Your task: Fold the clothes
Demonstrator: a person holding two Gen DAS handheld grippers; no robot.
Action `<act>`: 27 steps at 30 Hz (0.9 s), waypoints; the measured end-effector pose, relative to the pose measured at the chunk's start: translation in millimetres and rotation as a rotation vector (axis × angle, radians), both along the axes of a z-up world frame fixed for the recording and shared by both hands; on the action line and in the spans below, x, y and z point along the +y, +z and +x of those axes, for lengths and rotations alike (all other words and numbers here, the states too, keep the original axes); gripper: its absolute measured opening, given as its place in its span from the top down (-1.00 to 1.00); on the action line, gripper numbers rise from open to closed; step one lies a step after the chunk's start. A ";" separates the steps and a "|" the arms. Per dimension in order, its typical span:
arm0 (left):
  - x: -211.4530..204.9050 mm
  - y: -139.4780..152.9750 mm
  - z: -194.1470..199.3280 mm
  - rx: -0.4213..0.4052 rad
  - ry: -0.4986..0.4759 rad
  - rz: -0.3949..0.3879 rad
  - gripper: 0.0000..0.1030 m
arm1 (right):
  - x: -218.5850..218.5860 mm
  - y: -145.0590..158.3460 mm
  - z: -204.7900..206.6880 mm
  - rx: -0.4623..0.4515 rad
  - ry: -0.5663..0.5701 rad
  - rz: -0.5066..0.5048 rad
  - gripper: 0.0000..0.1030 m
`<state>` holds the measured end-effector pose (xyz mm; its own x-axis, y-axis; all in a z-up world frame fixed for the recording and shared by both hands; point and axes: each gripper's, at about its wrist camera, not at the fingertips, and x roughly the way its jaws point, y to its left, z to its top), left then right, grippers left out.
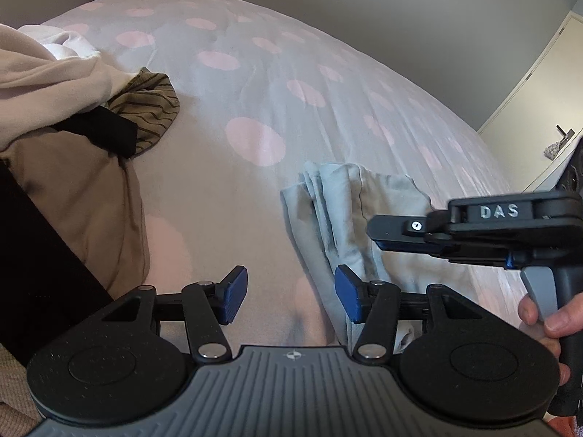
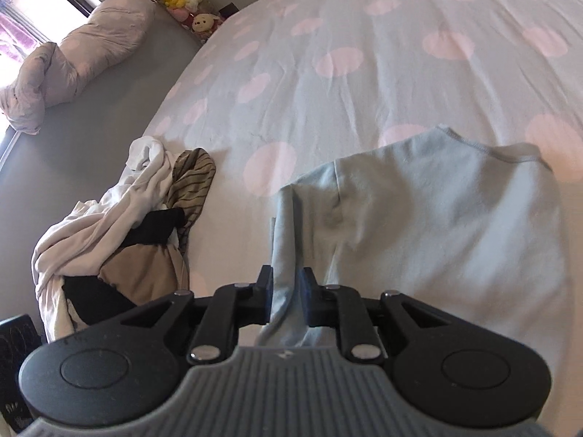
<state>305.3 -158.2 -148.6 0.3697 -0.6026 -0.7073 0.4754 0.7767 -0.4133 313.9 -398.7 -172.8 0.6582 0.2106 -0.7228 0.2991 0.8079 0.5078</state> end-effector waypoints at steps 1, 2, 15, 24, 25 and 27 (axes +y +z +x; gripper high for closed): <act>2.4 2.9 -0.9 -0.004 0.006 -0.008 0.01 | -0.7 5.6 -10.2 -0.019 0.002 -0.018 0.48; 4.1 5.4 -1.9 -0.006 0.008 -0.026 -0.01 | -0.6 8.2 -22.0 -0.027 0.004 -0.042 0.44; -26.9 10.5 -39.9 0.014 -0.198 -0.083 0.01 | -2.8 -4.3 -171.0 0.026 -0.010 -0.351 0.44; -32.6 -30.7 -51.2 0.106 -0.228 0.143 0.59 | -5.2 -44.4 -197.7 0.116 -0.015 -0.358 0.57; -30.8 -30.1 -52.7 0.110 -0.227 0.146 0.59 | -5.2 -44.2 -198.8 0.117 -0.012 -0.359 0.57; -26.8 -28.6 -57.6 0.118 -0.223 0.154 0.59 | -4.6 -43.8 -202.6 0.118 -0.003 -0.364 0.57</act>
